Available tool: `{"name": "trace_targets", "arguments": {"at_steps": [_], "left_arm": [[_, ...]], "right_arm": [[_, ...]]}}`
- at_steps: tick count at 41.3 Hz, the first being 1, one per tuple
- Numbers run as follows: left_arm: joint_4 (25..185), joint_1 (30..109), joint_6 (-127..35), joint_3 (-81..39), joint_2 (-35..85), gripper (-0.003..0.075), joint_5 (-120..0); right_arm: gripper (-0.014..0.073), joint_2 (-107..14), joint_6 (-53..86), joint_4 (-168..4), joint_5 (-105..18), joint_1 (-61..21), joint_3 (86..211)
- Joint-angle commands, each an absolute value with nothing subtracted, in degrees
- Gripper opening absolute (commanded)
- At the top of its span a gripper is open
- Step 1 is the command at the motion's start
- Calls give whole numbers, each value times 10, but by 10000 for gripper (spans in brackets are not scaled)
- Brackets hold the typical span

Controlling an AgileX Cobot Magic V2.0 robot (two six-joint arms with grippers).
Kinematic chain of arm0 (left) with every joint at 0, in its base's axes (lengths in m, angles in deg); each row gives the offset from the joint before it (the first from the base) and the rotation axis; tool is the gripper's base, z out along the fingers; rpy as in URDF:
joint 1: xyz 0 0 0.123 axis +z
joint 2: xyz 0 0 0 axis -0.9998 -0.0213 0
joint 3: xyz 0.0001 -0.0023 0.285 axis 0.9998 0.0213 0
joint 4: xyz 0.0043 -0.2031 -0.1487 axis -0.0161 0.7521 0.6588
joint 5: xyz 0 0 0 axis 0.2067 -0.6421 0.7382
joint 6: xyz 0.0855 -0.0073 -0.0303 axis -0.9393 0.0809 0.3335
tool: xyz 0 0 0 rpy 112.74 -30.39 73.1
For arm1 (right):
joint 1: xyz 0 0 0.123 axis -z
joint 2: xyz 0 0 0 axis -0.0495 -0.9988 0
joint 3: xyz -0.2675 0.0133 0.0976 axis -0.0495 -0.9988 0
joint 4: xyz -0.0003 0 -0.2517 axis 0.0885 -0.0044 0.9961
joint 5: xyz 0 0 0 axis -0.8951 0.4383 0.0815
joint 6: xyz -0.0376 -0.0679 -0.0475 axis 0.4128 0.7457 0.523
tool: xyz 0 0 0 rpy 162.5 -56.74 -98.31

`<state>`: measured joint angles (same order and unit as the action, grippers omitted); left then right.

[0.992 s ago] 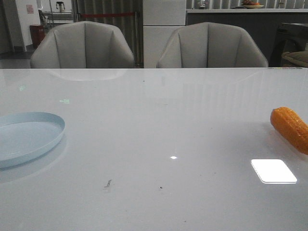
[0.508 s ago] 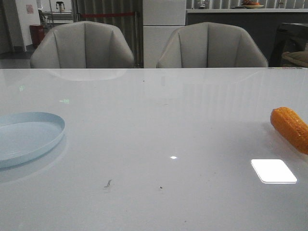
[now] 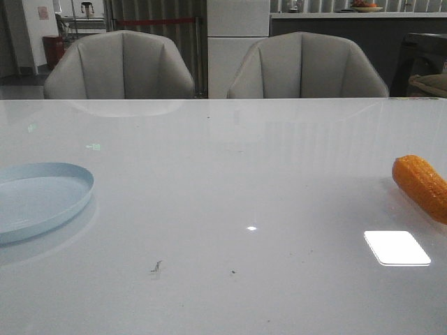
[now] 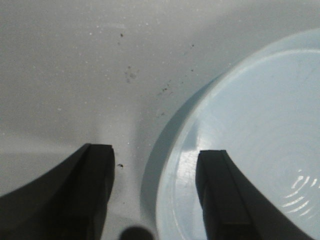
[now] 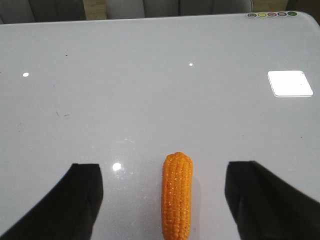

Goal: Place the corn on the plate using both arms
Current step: 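Grasp the light blue plate rim with the left gripper and lift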

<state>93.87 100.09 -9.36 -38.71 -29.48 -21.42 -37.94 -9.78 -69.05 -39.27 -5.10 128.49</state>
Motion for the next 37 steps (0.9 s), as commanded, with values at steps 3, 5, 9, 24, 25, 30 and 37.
{"name": "trace_targets", "arguments": {"at_steps": [3,5,9,24,25,30,37], "left_arm": [[950,999,-90,-404,-279,417,-223],[950,999,-90,-404,-281,417,-229],[951,999,-90,-404,-288,417,-231],[952,989,-90,-404,-295,78,-229],[952,985,-91,-404,-295,86,-232],[953,967,-92,-406,-295,92,-236],[996,935,-133,-442,-293,92,-210]], "right_arm": [[606,-377,-95,-688,-434,-51,1305],[606,-377,-95,-688,-434,-51,1305],[606,-377,-95,-688,-434,-51,1305],[606,-377,-95,-688,-434,-51,1305],[606,-377,-95,-688,-434,-51,1305],[606,-377,-95,-688,-434,-51,1305],[606,-377,-95,-688,-433,-51,1305]]}}
